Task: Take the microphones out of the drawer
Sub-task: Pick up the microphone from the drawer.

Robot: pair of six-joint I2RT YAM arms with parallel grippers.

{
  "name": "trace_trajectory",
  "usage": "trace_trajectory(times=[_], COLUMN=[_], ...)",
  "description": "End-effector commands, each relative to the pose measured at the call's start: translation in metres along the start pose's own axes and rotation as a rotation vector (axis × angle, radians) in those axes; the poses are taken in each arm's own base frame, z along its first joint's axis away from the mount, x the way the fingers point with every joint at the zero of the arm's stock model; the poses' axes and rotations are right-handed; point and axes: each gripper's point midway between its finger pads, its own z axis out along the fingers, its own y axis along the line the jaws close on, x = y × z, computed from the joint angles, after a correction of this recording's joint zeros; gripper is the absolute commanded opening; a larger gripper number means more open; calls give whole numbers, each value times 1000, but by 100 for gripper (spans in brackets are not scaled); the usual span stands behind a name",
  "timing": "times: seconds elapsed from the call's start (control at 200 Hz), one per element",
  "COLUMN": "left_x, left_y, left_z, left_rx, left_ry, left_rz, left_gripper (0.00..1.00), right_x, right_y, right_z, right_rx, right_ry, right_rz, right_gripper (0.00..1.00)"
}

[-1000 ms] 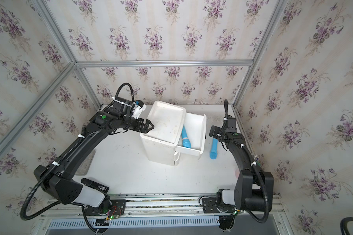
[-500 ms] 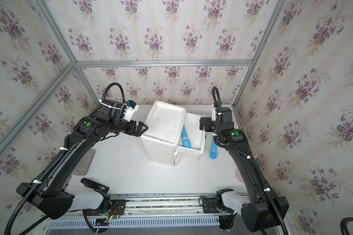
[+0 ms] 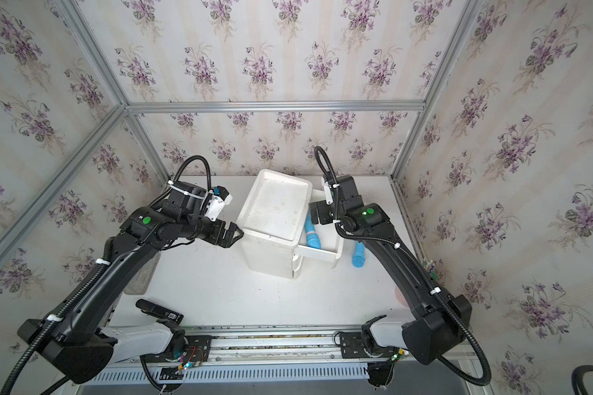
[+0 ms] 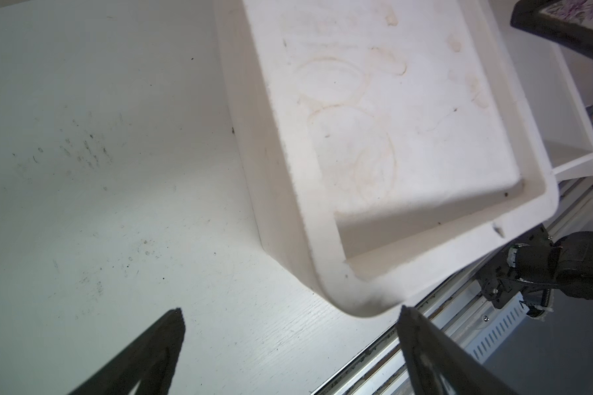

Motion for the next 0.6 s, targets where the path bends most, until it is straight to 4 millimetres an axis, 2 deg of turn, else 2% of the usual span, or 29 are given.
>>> trace_trajectory(times=[0.0,0.11,0.285,0.405,0.495,0.515,0.594], left_x=[-3,-9,-18,-22,-25,-26,-28], left_y=[14,17,28,26,24,23,24], left_z=[5,10,12,12,9,8,5], left_rx=[-75,-90,-147,-136,-128,-126,-129], left_ry=[6,-6,-21,-29,-44,-50,-68], left_rz=[6,-2,-6,-2,6,8,12], left_gripper=[99,99,99,99,99,99,99], right_x=[14,22,32,34,36,39,39], right_y=[7,12,4,8,2,13,13], right_z=[2,3,1,0,-3,-6,-12], right_rx=[-1,4,52,39,73,53,55], right_ry=[77,111,147,166,184,185,183], right_rz=[-58,-79,-93,-104,-113,-140,-144], right_gripper=[99,98,98,97,96,95,95])
